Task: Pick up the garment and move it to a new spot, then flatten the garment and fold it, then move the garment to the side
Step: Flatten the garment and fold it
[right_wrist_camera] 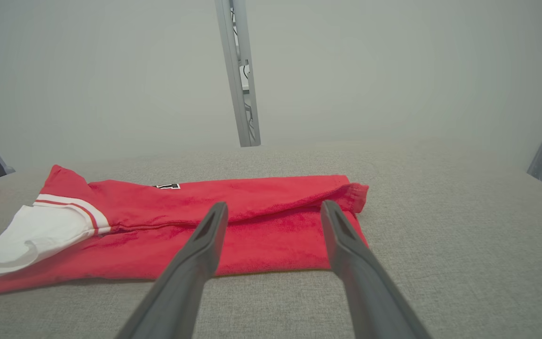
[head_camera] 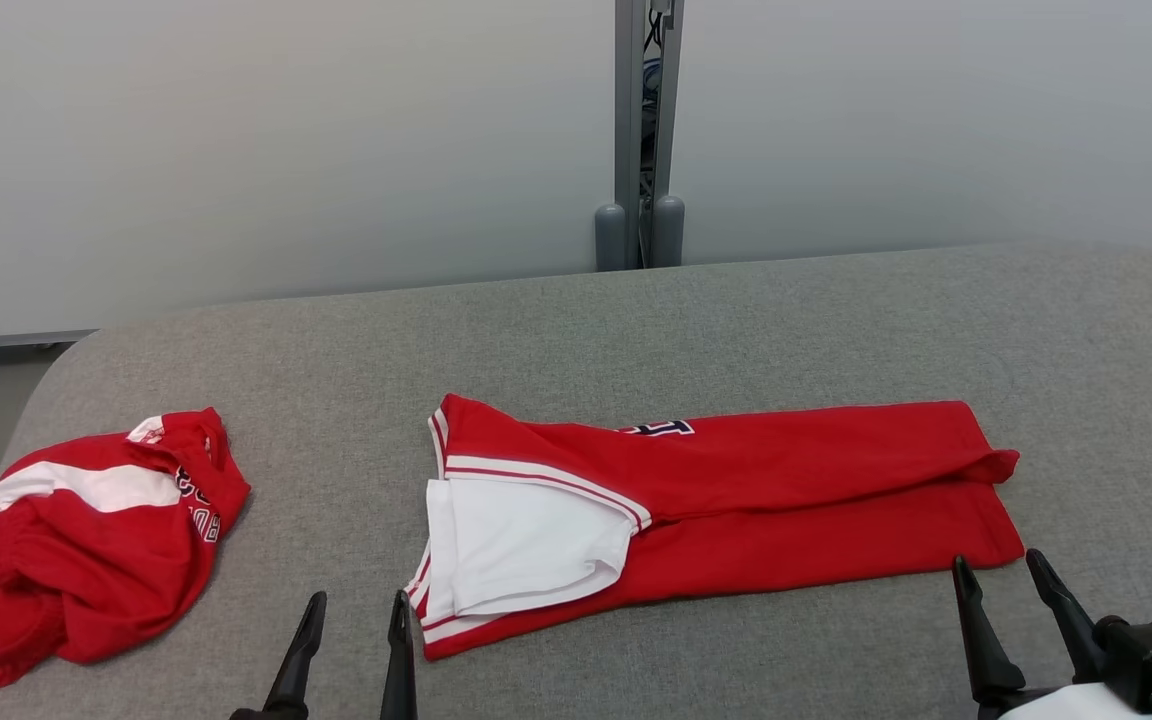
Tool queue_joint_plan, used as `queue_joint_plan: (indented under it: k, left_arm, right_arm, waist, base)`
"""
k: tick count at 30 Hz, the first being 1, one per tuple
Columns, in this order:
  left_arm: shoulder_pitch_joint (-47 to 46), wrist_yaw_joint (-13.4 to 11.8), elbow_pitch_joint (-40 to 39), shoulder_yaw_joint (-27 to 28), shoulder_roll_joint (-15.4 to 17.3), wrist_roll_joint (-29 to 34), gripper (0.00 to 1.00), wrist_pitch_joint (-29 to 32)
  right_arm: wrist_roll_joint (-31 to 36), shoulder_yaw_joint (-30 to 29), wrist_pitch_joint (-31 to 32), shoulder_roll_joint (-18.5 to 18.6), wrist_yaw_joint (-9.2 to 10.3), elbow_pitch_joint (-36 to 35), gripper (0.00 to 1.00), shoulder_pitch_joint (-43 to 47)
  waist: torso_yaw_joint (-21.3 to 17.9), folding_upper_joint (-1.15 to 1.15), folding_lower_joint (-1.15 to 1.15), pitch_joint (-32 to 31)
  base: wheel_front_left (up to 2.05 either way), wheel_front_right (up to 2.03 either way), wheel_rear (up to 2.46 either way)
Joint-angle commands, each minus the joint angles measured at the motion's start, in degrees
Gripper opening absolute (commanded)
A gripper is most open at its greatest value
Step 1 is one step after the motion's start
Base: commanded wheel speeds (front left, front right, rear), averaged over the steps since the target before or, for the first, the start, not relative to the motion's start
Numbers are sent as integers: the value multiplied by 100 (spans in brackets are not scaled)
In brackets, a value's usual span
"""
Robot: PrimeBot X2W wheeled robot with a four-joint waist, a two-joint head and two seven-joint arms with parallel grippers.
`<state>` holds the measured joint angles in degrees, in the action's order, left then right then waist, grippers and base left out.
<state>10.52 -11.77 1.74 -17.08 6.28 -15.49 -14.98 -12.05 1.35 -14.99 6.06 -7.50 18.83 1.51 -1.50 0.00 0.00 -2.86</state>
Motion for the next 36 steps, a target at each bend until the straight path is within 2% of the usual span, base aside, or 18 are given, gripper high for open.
queue_joint_plan:
  k: [1,11,30,34,36]
  left_arm:
    - [106,55,28,72,-19,68,100,-25]
    - [147,313,120,402,-235,200,100,-25]
    - [71,491,257,607,-328,266,100,-25]
    - [31,498,261,565,-331,233,100,-25]
    - [-14,516,254,497,-329,259,100,-26]
  right_arm:
    - [-19,3,-28,19,1,-58,100,51]
    - [-43,40,-28,30,1,-147,100,139]
    - [-103,78,-29,-4,1,-235,100,180]
    - [-245,32,-29,-3,1,-83,100,-3]
    - [-474,-96,-27,-28,1,327,100,-253]
  waist:
    - [-2,0,0,-3]
    - [-3,0,0,-36]
    - [28,0,0,18]
    - [14,0,0,35]
    - [0,0,0,62]
  base:
    - [0,0,0]
    - [0,0,0]
    - [0,0,0]
    - [0,0,0]
    - [0,0,0]
